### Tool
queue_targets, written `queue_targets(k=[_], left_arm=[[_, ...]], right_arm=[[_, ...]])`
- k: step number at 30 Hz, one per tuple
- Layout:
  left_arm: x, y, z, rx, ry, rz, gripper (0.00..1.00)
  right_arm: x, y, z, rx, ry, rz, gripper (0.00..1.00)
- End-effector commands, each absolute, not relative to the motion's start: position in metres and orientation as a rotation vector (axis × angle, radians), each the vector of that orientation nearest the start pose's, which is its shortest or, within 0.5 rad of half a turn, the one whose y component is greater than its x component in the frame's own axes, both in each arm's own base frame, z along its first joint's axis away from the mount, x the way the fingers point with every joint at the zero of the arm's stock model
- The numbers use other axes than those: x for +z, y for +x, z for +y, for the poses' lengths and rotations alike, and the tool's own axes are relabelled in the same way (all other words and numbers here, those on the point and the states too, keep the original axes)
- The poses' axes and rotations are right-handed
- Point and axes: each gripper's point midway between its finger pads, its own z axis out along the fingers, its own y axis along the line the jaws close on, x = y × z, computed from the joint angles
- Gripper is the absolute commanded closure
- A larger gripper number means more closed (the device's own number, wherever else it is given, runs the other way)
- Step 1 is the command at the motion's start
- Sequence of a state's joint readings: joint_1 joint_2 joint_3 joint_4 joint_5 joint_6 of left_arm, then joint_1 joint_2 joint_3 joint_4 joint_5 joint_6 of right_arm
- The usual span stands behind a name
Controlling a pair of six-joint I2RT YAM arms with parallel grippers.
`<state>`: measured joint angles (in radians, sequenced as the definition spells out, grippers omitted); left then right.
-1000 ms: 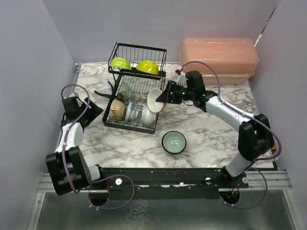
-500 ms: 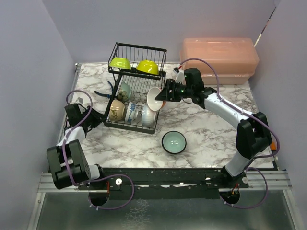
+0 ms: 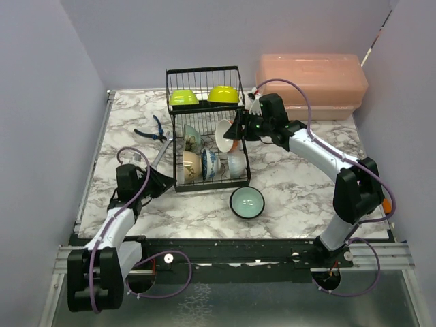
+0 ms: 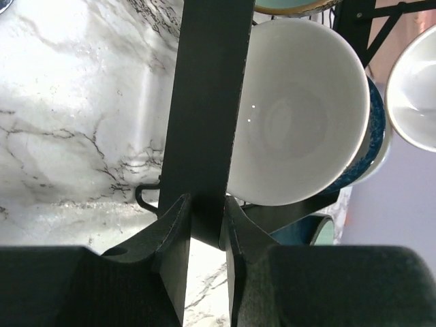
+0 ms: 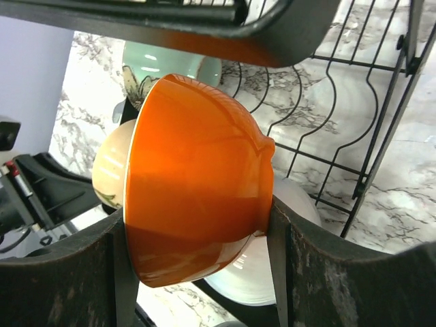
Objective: Load the bowls into the dish rack
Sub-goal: Adjust the dish rack at the center of the board, then place the bowl in the dish rack.
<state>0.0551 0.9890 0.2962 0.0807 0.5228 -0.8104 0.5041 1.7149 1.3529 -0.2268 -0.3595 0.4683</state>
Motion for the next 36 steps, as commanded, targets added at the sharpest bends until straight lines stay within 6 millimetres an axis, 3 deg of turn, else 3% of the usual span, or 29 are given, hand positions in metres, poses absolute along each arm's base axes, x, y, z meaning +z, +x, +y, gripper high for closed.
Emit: queue_targets(k=[1, 4, 9, 14, 18, 24, 28, 36], left_arm=[[0.077, 0.253, -0.106, -1.050, -0.762, 2.167, 0.85], [0.080, 0.256, -0.106, -1.044, -0.742, 2.169, 0.78], [0.093, 0.266, -0.101, -0.988, -0.692, 2.160, 0.54], [0.098, 0.273, -0.081, -0.795, -0.637, 2.209, 0.34], [0.106, 0.279, -0.058, -0.599, -0.578, 2.227, 0.25], [0.123, 0.285, -0.043, -0.460, -0.466, 2.211, 0.22], [0.118, 0.284, -0.031, -0.364, -0.430, 2.234, 0.21], [0.112, 0.283, -0.031, -0.358, -0.416, 2.248, 0.21]], right_arm=[[0.180, 0.394, 0.294, 0.813, -0.256, 2.256, 1.00], [0.184, 0.402, 0.287, 0.750, -0.237, 2.236, 1.00], [0.185, 0.413, 0.284, 0.669, -0.233, 2.205, 1.00], [0.174, 0.419, 0.293, 0.602, -0.256, 2.203, 1.00], [0.161, 0.422, 0.302, 0.543, -0.273, 2.201, 1.00], [0.151, 0.428, 0.309, 0.445, -0.262, 2.151, 1.00], [0.143, 0.434, 0.314, 0.405, -0.260, 2.129, 1.00], [0.123, 0.440, 0.334, 0.354, -0.322, 2.138, 1.00]])
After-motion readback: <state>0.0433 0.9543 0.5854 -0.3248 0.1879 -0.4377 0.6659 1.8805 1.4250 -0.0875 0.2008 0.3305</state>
